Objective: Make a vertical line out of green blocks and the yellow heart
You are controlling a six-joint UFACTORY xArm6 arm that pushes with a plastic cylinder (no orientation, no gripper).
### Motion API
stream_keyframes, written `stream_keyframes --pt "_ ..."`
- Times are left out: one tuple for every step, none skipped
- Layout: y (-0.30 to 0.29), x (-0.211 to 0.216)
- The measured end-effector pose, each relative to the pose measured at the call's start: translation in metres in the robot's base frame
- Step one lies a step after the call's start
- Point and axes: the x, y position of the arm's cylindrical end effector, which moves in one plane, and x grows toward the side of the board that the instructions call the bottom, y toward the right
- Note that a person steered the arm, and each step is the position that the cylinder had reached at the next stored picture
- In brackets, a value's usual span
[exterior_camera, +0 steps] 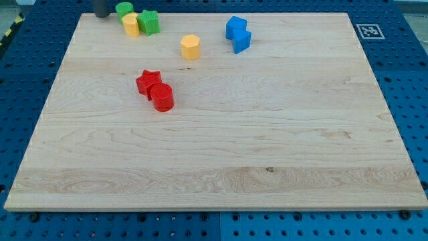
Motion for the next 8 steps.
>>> stream_keyframes --pt "0.003 0.000" --pt "0.015 0.000" --pt "0.043 0.000" --pt "0.069 0.000" --pt "0.081 0.000" --pt "0.078 0.000" --pt "0.074 0.006" --pt "0.074 0.026"
